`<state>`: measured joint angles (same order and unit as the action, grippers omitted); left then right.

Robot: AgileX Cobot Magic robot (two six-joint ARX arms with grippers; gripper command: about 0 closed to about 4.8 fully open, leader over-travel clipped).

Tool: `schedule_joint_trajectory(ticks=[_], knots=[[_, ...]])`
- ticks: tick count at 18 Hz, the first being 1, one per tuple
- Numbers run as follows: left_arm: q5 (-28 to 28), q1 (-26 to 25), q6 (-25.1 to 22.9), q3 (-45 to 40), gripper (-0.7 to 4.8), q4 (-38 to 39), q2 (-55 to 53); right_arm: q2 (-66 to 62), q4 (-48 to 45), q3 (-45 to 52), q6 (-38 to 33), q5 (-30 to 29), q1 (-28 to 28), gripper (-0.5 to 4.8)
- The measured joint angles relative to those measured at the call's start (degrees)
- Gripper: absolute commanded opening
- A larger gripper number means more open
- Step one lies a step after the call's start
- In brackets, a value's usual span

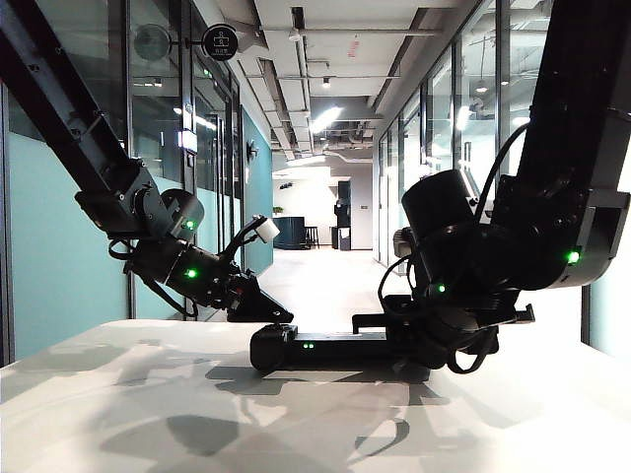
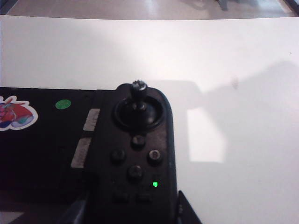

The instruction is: Push the left joystick on the remote control sitting on the white table backward to make the robot dog back up in a straight line until it returns close to you.

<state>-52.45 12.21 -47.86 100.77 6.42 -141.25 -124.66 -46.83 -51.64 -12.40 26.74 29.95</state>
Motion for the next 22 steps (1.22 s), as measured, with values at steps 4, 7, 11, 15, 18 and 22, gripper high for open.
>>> schedule_joint_trajectory(ticks=[4,7,11,15,18,22], knots=[[0.1,0.0,0.0,0.0,-0.06,0.0,0.0,0.0,0.0,0.0,0.0,0.0,0.0,1.47],[1.0,0.0,0.6,0.0,-0.06,-0.4,0.0,0.0,0.0,0.0,0.0,0.0,0.0,1.47],[4.3,0.1,5.4,0.2,-0.06,-3.0,0.0,0.0,0.0,0.0,0.0,0.0,0.0,1.47],[14.4,0.0,21.2,0.2,-0.06,-14.3,-0.2,0.0,0.0,0.0,0.0,0.0,0.0,1.47],[27.6,0.2,30.1,0.1,-0.06,-17.9,1.4,0.0,0.0,0.0,0.1,0.0,0.0,1.47],[34.6,0.1,34.5,0.0,-0.06,-15.0,7.1,0.0,0.0,0.0,0.1,0.0,0.0,1.50]])
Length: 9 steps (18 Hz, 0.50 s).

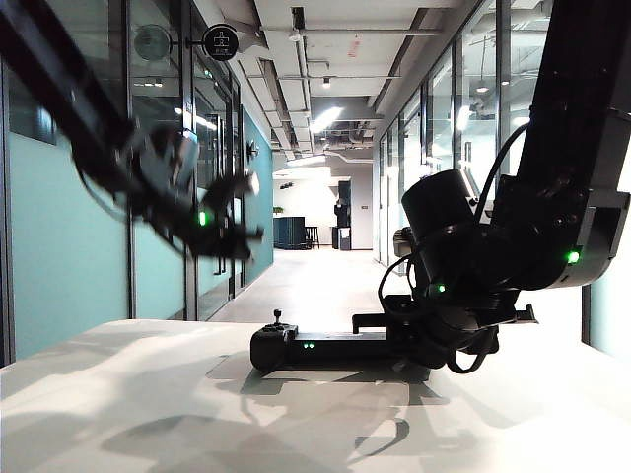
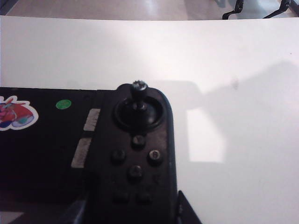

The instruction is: Push the left joystick on the remote control sitting on the white table backward to make the robot dog back up in a straight line until it returns close to you.

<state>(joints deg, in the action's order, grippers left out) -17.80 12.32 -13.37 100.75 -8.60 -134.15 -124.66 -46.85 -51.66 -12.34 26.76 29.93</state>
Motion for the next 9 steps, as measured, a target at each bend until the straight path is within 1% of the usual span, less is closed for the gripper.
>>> schedule_joint_trajectory(ticks=[1,2,3,9], knots=[[0.1,0.0,0.1,0.0,-0.06,1.0,1.5,0.0,0.0,0.0,0.0,0.0,0.0,1.72],[0.1,0.0,0.2,0.0,-0.06,2.1,2.6,0.0,0.0,0.0,0.0,0.0,0.0,2.28],[0.1,0.0,0.2,0.0,-0.06,3.5,3.9,0.0,0.0,0.0,0.1,0.0,0.0,2.66],[0.1,0.0,0.2,0.0,-0.06,8.2,11.3,0.0,-0.3,0.0,0.6,0.1,0.0,2.66]])
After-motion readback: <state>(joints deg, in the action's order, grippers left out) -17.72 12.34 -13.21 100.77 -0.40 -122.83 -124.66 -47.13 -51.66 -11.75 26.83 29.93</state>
